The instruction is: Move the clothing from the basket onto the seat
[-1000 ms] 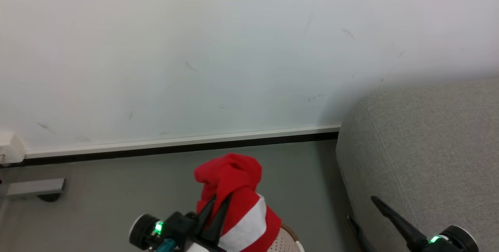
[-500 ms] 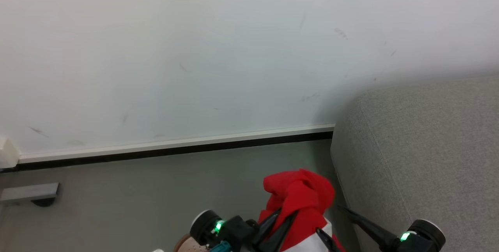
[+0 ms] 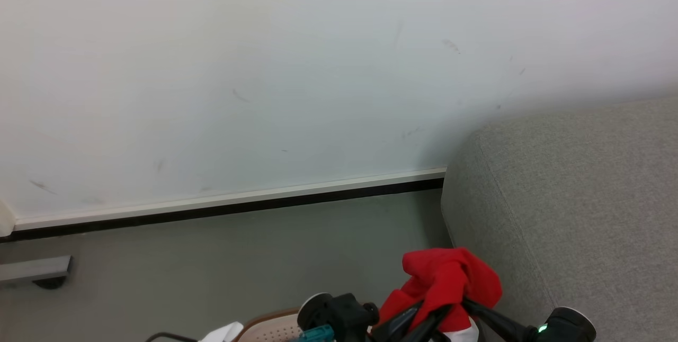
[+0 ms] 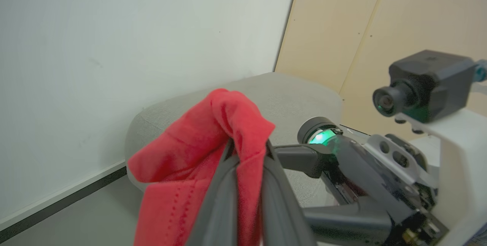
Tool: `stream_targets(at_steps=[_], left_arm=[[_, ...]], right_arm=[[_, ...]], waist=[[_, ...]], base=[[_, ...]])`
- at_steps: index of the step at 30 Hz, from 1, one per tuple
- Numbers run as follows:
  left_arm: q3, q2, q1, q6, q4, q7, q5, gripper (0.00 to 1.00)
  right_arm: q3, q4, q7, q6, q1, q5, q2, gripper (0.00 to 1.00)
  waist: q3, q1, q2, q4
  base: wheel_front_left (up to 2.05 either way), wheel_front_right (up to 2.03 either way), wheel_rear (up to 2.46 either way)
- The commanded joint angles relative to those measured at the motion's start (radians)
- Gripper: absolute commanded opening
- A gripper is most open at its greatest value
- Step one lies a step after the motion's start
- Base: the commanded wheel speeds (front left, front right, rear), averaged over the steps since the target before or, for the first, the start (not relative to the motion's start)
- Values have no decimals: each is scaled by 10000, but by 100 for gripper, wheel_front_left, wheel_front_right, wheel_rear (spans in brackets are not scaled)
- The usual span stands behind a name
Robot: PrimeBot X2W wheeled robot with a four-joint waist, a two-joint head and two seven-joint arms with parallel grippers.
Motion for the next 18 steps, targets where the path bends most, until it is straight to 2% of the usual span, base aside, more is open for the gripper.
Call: stream_targets(at_steps=[1,2,4,5,16,17,18], left_arm=[[-104,34,-143,-23,-71,25,-308,0],[-203,48,-182,-24,-76,29,-429,0],[-293,93,-292,-24,-48,16,-642,0],[-345,108,-324,-24,-10,11,-727,0],[-608,309,-482,48,446,-27,-628,0],[-606,309,-475,89,483,-45,-603,4],[-597,316,-473,146,516,-62,-549,25]], right_arm=[[66,-20,6,-25,-140,154,-45,100],[104,-41,6,-25,-171,214,-40,100],[157,-77,7,-25,-259,296,-37,41],[201,-100,6,-25,-284,354,-45,0],[305,-19,-2,-25,-358,777,-248,0],[286,-1,-2,-25,-348,788,-261,0],[250,24,-2,-25,-332,790,-274,0]], waist=[[2,-1,-1,-3],[1,-1,-1,-3],[18,-1,-1,-7],[30,-1,-1,-6],[77,-1,-1,-11],[81,-1,-1,-16],[85,-1,-1,-20]], base=[[0,0,0],[0,0,0],[0,0,0],[0,0,0],[0,0,0],[0,0,0],[0,0,0]])
